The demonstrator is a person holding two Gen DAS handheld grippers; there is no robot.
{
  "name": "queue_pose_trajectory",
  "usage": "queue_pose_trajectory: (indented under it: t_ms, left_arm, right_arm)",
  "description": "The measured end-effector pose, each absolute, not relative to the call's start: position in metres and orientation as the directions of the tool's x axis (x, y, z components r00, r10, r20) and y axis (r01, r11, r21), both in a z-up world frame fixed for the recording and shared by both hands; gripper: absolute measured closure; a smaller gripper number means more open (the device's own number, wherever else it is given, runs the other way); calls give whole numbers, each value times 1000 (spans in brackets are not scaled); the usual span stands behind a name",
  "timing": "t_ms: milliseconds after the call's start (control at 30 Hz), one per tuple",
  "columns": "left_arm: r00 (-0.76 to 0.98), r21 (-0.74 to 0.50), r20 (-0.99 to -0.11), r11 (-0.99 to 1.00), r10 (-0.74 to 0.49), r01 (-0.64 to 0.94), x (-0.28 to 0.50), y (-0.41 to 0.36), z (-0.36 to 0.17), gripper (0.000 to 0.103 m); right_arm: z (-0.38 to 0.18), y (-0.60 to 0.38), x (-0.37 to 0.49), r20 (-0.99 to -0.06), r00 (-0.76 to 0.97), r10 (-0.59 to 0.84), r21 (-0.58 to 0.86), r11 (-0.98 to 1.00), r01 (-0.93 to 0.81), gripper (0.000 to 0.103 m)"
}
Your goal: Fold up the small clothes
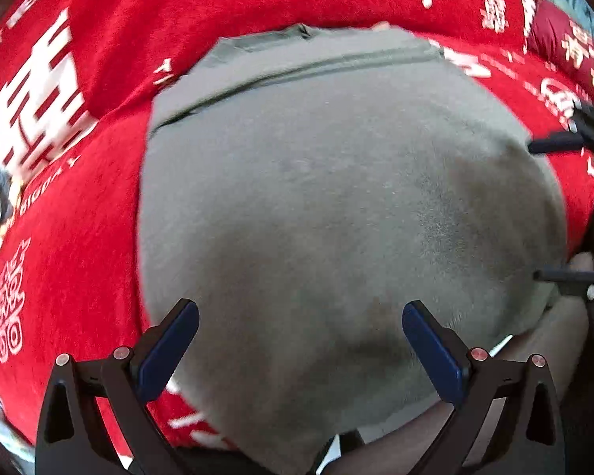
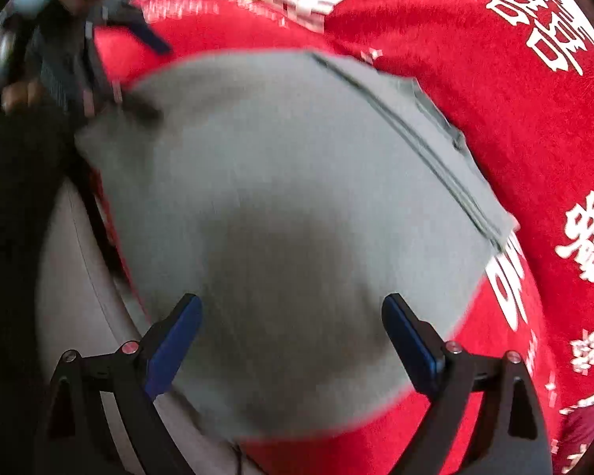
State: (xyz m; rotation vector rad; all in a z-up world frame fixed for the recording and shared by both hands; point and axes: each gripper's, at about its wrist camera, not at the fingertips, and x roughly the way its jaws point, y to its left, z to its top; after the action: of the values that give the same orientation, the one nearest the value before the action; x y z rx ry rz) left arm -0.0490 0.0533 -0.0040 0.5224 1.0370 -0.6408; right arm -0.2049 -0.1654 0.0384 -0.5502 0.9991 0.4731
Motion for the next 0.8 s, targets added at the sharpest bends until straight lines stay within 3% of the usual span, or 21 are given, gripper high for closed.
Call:
queue_pose_trajectory:
  t_ms: [300, 800]
  left_arm:
    - [300, 61, -925, 691, -231, 721, -47, 65, -21, 0]
    - [283, 97, -944, 676, -171, 731, -59, 82, -15, 0]
  right_arm:
    - [0, -160, -191, -913, 389, 124, -153, 779, -608, 7]
    - [-10, -207, -224, -922, 387, -37, -294, 718, -631, 3]
